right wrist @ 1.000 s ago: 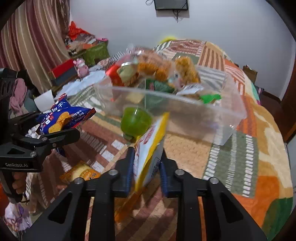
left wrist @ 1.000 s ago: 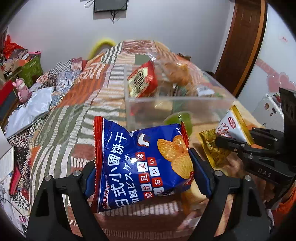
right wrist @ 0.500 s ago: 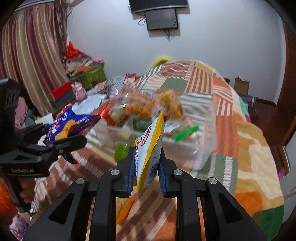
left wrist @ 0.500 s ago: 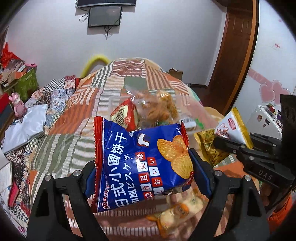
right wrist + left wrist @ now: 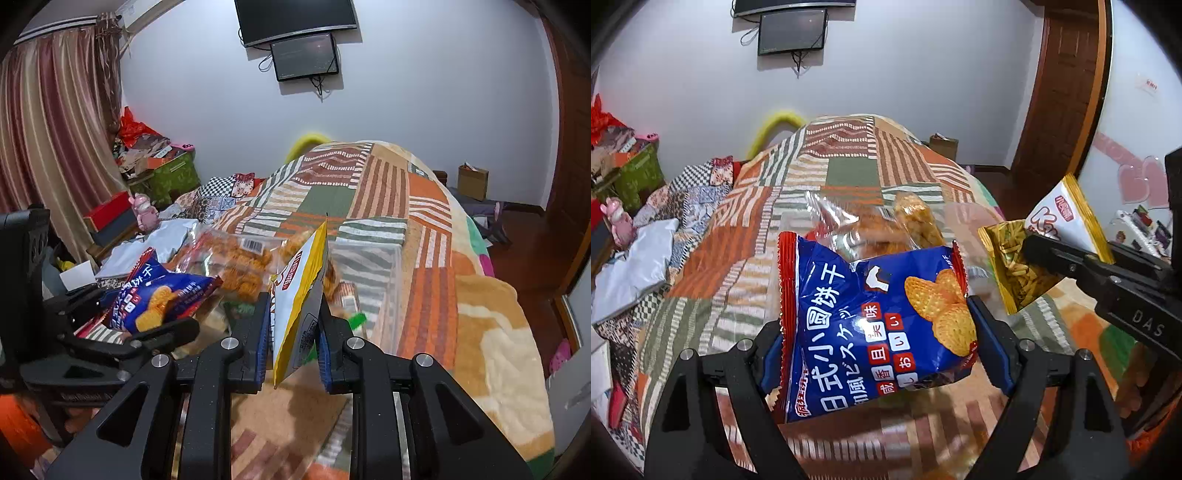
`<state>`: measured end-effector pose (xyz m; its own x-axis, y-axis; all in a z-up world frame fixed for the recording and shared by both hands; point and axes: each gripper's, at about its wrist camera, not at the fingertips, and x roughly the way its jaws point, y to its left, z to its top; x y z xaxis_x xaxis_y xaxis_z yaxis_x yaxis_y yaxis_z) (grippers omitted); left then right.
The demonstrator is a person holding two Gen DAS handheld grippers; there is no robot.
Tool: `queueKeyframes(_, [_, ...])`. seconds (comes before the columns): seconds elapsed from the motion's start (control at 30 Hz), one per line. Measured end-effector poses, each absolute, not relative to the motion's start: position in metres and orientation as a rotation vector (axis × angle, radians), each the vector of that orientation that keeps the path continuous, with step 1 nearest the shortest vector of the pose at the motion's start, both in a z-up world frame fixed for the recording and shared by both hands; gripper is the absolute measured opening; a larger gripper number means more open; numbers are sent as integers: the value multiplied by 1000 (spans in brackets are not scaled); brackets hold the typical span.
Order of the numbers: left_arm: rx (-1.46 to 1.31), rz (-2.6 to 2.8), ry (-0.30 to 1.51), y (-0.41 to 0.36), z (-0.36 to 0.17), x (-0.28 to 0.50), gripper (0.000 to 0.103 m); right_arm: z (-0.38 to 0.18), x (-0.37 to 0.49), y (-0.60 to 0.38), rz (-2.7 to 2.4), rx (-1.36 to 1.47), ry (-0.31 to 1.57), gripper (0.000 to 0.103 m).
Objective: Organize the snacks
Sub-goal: 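Carry the blue biscuit bag and Kaka bag into the clear box and release both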
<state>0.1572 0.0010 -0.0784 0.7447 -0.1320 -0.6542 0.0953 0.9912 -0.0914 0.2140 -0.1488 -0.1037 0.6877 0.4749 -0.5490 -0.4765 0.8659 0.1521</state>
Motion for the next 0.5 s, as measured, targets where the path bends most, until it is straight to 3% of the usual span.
queueKeyframes(0.5, [31, -66, 701, -10, -94, 194, 85, -125, 252, -131, 542, -23, 698, 20])
